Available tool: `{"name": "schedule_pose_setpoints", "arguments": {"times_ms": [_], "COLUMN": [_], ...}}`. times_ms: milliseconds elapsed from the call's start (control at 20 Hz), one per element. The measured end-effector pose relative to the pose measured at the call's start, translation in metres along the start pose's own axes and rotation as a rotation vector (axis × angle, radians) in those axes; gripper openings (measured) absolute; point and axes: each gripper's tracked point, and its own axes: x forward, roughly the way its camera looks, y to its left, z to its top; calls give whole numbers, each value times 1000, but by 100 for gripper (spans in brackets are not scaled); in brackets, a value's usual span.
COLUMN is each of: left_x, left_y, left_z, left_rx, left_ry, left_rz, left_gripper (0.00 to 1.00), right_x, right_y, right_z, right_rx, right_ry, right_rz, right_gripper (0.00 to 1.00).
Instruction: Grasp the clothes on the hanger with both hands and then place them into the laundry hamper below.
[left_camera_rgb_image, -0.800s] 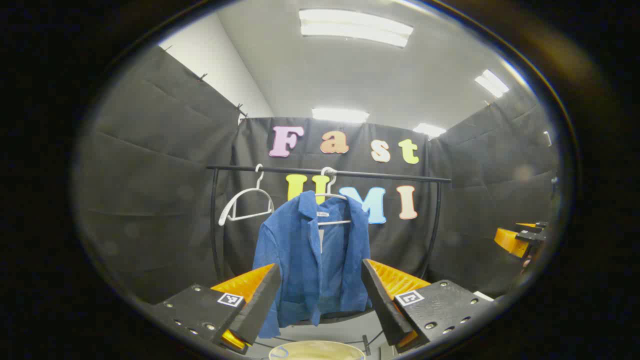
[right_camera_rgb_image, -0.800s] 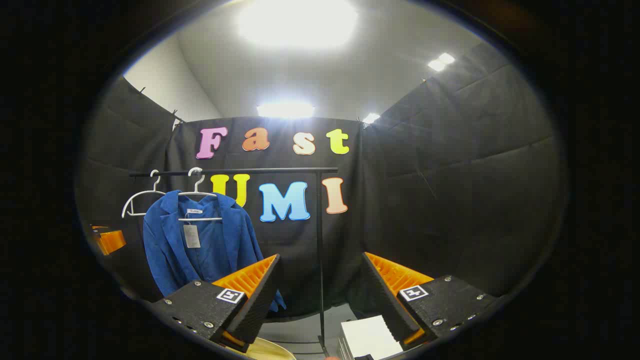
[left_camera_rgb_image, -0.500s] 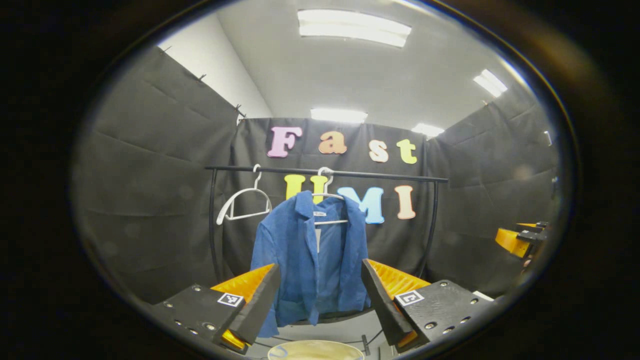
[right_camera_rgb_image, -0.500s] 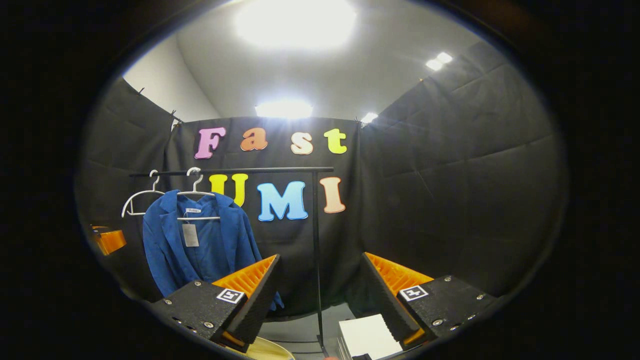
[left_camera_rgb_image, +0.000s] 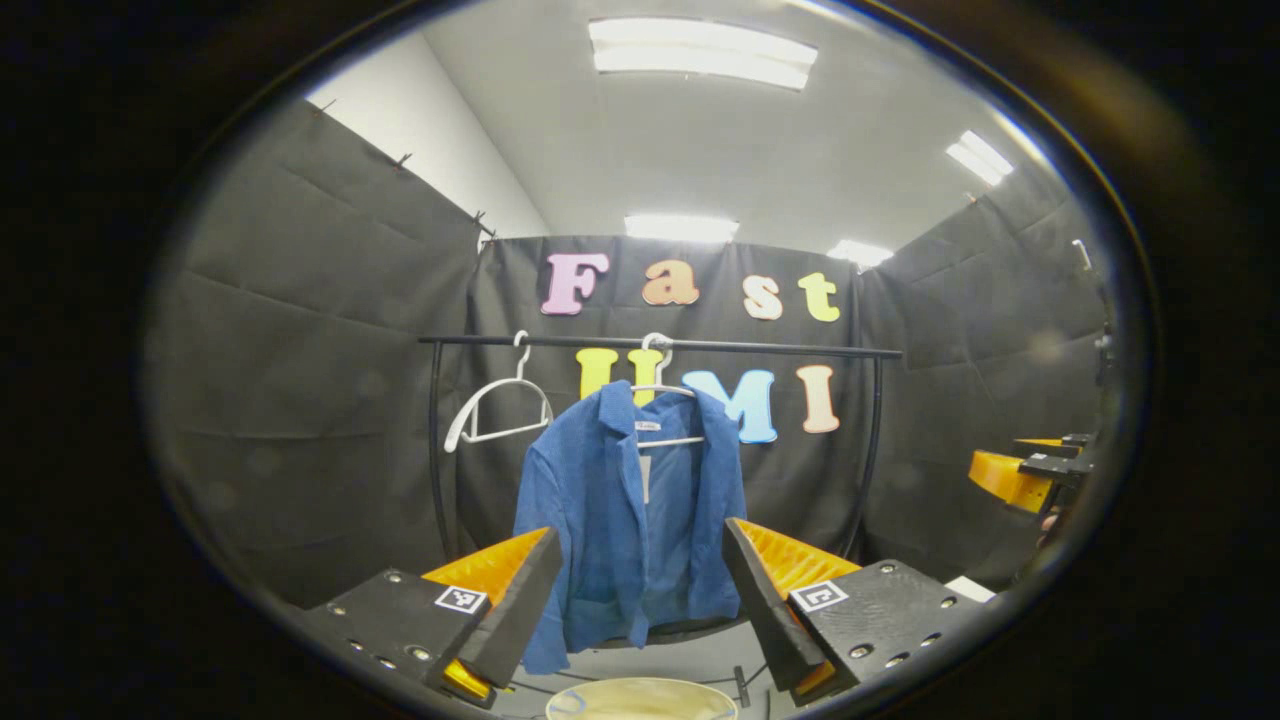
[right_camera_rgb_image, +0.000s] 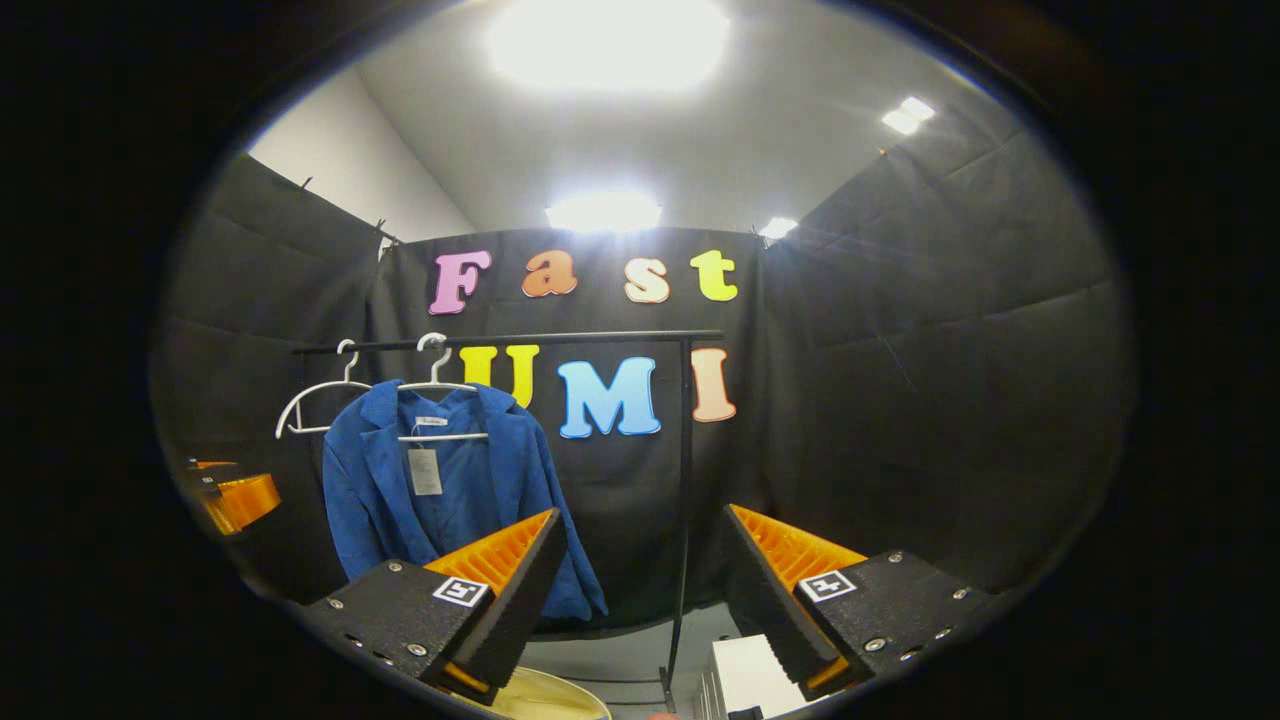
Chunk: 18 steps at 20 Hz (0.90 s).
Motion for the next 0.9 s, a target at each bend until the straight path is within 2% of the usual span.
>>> {"name": "schedule_pose_setpoints", "arguments": {"times_ms": [300,550,900], "left_x": [2,7,50], "left_y": [25,44,31], "left_z": [-11,-1,10], "left_rx": [-23,-30,-85], "left_ry": [50,60,71], "left_rz": [45,85,105], "left_gripper": [93,93,93], "right_x": [19,38,103], "right_y": [35,53,92], "right_z": [13,10,-4], "right_rx": [11,14,41], "right_ry": [3,24,72], "right_rz": [72,110,212], "right_gripper": [97,96,96]}}
